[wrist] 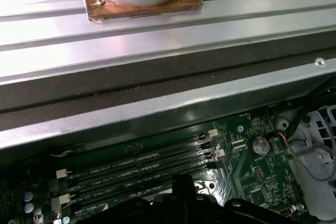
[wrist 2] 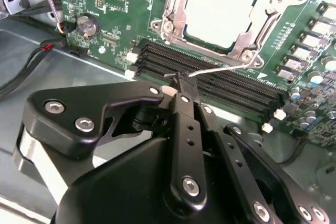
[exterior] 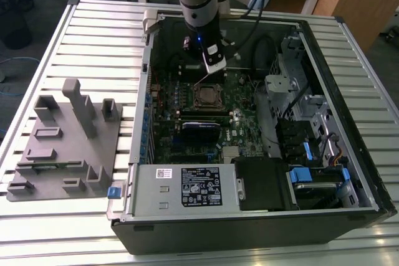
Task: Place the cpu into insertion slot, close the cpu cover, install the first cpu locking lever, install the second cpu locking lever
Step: 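Install the first cpu locking lever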
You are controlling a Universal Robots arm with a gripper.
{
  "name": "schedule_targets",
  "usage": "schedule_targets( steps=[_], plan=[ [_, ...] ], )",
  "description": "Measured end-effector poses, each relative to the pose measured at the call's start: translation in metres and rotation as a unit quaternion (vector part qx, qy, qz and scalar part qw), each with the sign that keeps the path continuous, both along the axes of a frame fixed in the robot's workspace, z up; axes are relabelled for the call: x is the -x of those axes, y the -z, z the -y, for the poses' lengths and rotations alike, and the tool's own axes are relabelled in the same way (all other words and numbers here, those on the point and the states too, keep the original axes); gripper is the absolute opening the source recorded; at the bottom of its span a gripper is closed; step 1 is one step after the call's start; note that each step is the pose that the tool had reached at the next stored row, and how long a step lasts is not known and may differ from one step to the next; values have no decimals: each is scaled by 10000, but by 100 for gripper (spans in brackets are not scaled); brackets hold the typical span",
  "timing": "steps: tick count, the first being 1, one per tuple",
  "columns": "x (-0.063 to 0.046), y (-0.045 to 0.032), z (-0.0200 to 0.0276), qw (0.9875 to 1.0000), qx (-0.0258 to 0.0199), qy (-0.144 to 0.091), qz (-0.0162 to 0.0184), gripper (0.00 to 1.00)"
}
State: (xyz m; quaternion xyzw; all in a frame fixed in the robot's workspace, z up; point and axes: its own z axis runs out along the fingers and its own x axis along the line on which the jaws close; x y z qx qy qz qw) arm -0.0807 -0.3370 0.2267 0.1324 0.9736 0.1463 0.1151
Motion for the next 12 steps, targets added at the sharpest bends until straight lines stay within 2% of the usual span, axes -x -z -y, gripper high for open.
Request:
schedule_targets(
  steps=[9, 12],
  plan=[
    [7, 156, 6, 10000, 7, 2, 9, 11],
    [8, 180, 6, 10000, -7, 2, 9, 11]
  ],
)
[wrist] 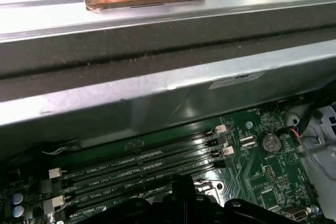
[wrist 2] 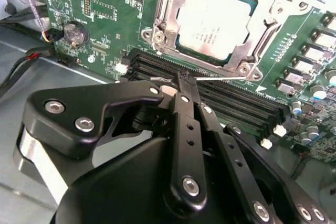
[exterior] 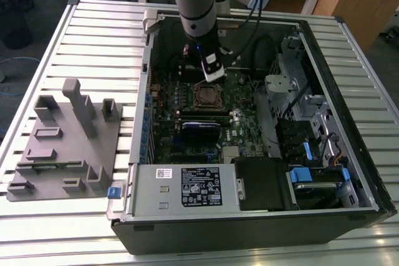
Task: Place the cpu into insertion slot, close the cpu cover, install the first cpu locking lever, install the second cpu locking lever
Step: 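Install the first cpu locking lever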
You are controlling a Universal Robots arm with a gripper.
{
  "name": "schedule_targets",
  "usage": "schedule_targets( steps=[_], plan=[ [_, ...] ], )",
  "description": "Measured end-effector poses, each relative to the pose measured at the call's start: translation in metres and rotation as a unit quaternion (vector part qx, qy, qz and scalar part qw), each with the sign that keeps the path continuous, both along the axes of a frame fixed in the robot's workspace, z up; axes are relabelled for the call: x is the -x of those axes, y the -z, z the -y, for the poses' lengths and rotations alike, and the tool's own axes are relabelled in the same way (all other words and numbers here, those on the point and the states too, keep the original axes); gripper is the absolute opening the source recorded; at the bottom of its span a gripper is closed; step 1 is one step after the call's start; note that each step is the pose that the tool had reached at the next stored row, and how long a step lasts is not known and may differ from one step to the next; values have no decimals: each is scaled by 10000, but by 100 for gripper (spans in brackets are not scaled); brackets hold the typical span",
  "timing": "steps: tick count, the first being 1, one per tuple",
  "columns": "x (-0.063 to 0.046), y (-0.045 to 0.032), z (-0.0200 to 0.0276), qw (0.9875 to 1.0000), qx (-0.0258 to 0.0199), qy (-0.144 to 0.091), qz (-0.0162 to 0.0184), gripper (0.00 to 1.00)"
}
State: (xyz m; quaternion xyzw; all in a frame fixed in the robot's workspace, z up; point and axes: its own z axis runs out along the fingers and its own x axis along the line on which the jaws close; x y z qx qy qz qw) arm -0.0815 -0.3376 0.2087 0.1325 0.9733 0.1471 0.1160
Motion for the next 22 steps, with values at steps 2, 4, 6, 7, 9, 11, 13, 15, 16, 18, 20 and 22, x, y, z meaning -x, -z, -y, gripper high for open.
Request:
schedule_targets(
  steps=[2, 4, 6, 7, 9, 11, 13, 15, 16, 18, 20, 22],
  plan=[
    [-3, 11, 0, 10000, -1, -1, -1, 11],
    [-13, 20, 0, 10000, -1, -1, -1, 11],
    [-23, 29, 0, 10000, -1, 1, -1, 11],
    [-26, 33, -1, 10000, -1, 1, -1, 11],
    [-28, 40, -3, 10000, -1, 2, -1, 11],
    [-30, 48, -8, 10000, -1, 2, -1, 11],
    [-30, 56, -14, 10000, -3, 4, -1, 11],
    [-31, 62, -21, 10000, -5, 6, 0, 11],
    [-31, 64, -27, 10000, -5, 7, 0, 11],
    [-31, 67, -39, 10000, -5, 7, -1, 11],
    [-32, 69, -47, 10000, -5, 7, 0, 11],
    [-34, 71, -48, 10000, -5, 7, -1, 11]
  ],
)
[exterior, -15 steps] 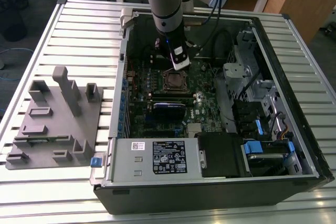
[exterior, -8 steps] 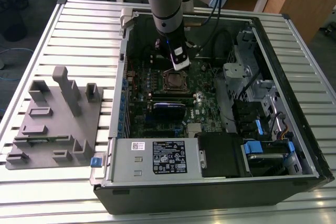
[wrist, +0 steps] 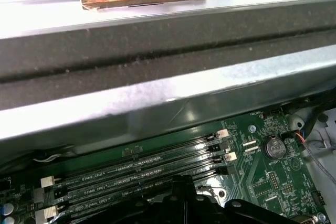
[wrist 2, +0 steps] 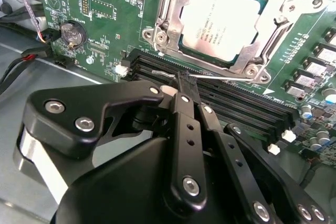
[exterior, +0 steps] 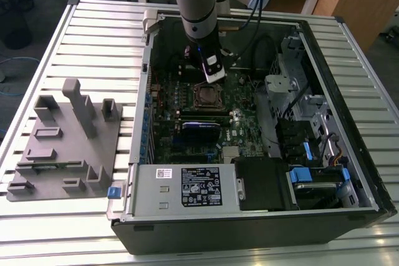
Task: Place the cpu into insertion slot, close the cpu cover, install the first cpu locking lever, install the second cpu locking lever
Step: 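Install the first cpu locking lever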
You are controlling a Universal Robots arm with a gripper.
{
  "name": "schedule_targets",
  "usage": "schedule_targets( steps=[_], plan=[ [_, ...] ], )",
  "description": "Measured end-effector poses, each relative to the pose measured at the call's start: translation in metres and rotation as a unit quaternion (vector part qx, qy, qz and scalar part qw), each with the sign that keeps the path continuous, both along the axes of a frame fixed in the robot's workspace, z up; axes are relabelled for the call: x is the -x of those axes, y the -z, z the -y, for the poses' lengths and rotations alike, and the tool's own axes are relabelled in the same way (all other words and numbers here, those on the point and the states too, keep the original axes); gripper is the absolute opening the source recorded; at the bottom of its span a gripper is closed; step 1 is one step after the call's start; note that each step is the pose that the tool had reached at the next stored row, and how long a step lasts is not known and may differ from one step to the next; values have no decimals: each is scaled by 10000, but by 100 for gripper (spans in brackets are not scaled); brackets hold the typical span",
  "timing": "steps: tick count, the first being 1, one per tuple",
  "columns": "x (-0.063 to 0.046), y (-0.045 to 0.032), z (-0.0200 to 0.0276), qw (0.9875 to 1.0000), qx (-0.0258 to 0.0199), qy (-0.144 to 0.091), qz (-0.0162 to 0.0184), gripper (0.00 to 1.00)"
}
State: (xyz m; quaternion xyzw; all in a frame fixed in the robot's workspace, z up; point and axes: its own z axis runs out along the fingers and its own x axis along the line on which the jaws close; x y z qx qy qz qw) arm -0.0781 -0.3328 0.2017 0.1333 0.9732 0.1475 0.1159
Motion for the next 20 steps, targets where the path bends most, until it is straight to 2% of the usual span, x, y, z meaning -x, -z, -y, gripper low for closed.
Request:
schedule_targets(
  steps=[10, 20],
  plan=[
    [-21, 12, -3, 10000, -1, -9, 1, 11],
    [-71, 22, -33, 10000, -1, -9, 1, 11]
  ],
)
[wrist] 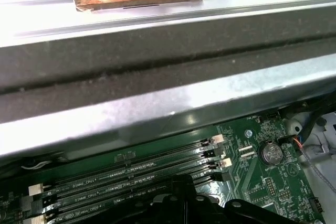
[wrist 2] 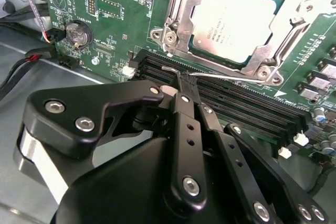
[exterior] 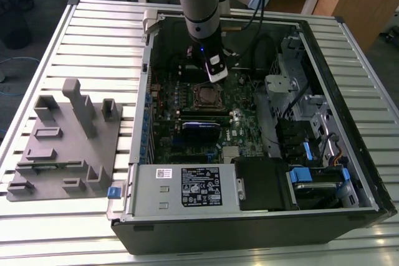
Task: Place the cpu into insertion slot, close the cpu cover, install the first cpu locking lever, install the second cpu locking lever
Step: 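Install the first cpu locking lever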
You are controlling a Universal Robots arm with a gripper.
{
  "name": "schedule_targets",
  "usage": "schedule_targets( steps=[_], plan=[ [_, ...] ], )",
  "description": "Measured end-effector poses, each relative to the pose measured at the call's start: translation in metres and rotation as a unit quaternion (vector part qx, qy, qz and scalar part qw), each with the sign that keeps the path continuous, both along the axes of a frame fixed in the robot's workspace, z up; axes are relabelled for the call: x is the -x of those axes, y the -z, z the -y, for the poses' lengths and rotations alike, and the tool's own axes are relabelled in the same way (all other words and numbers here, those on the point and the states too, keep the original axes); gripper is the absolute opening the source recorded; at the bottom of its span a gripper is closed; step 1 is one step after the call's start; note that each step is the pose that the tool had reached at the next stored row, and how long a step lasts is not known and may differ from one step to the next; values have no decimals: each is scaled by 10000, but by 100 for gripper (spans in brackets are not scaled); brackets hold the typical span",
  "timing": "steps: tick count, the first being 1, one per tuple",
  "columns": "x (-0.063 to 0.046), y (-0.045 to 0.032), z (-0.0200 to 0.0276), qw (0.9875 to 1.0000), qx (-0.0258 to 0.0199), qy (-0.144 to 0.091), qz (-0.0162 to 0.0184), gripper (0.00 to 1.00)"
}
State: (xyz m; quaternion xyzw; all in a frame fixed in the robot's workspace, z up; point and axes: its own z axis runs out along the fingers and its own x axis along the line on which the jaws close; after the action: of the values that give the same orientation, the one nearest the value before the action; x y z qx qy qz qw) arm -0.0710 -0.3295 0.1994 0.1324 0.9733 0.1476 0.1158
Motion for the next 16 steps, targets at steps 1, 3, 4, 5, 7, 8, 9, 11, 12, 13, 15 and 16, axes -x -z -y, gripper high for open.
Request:
schedule_targets(
  steps=[1, 3, 4, 5, 7, 8, 9, 11, 12, 13, 15, 16],
  plan=[
    [0, 2, -1, 10000, 0, -1, 0, 11],
    [0, 6, -2, 10000, 1, -2, 1, 11],
    [0, 8, -2, 10000, 0, -3, 1, 11],
    [0, 11, -2, 10000, 1, -3, 2, 11],
    [0, 13, -2, 10000, 1, -5, 1, 11],
    [0, 15, -2, 10000, 1, -5, 1, 11],
    [-3, 17, -3, 10000, 0, -7, 2, 11],
    [-9, 19, -2, 10000, 0, -10, 2, 11],
    [-11, 20, -2, 10000, 1, -11, 2, 11],
    [-13, 21, -2, 10000, 0, -12, 2, 11],
    [-14, 23, -2, 10000, 1, -13, 2, 11],
    [-14, 24, -1, 10000, 2, -14, 2, 11]
  ],
)
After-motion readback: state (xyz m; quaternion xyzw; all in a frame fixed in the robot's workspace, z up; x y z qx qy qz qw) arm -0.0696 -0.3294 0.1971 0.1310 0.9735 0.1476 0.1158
